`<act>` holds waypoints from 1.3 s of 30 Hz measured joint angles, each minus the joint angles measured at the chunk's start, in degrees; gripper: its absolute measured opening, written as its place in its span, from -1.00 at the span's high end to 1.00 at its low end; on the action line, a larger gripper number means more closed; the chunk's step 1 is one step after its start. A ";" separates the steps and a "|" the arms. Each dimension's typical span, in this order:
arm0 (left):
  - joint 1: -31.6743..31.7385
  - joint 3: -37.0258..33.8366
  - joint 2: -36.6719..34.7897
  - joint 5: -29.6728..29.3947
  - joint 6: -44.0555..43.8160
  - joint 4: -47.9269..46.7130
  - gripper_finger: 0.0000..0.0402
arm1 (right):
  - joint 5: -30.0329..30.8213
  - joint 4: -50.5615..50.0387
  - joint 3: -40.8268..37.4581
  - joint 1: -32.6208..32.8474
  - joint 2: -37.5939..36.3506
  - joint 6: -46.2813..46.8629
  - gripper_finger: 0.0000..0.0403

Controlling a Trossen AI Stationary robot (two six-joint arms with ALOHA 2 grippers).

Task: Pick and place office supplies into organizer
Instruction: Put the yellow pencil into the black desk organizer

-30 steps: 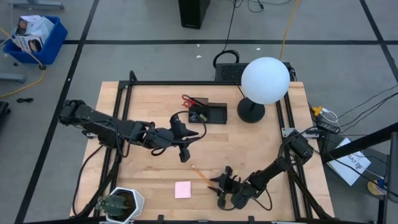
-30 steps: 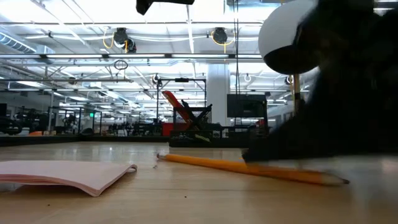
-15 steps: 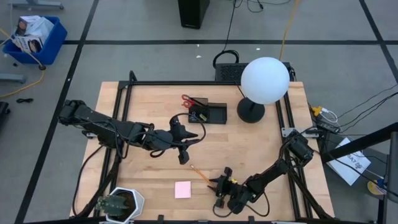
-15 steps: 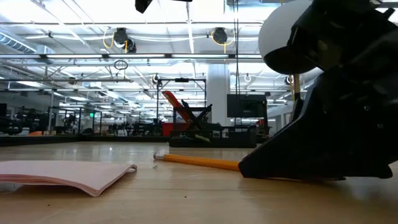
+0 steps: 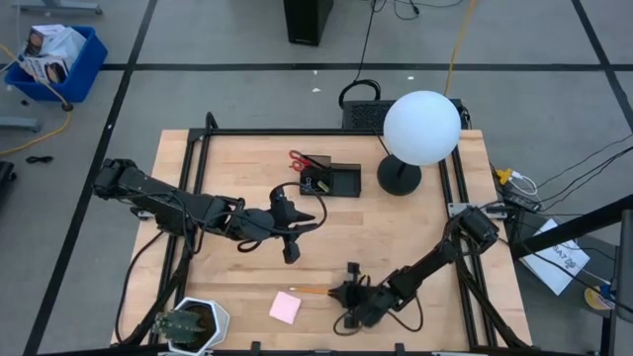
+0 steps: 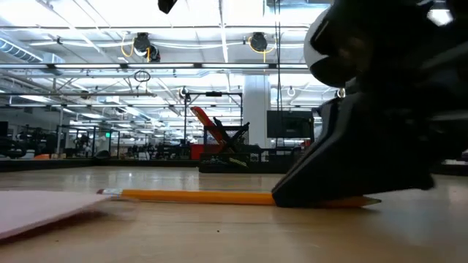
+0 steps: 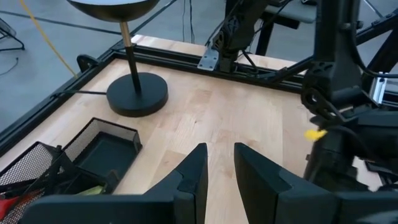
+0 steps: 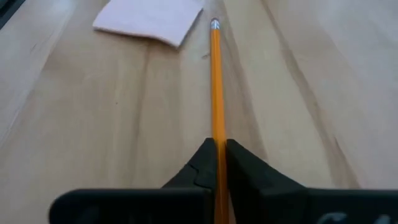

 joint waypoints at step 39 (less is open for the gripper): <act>0.30 0.02 0.07 1.80 0.51 -6.20 0.57 | -8.28 34.14 -19.49 -3.40 0.02 -0.11 0.94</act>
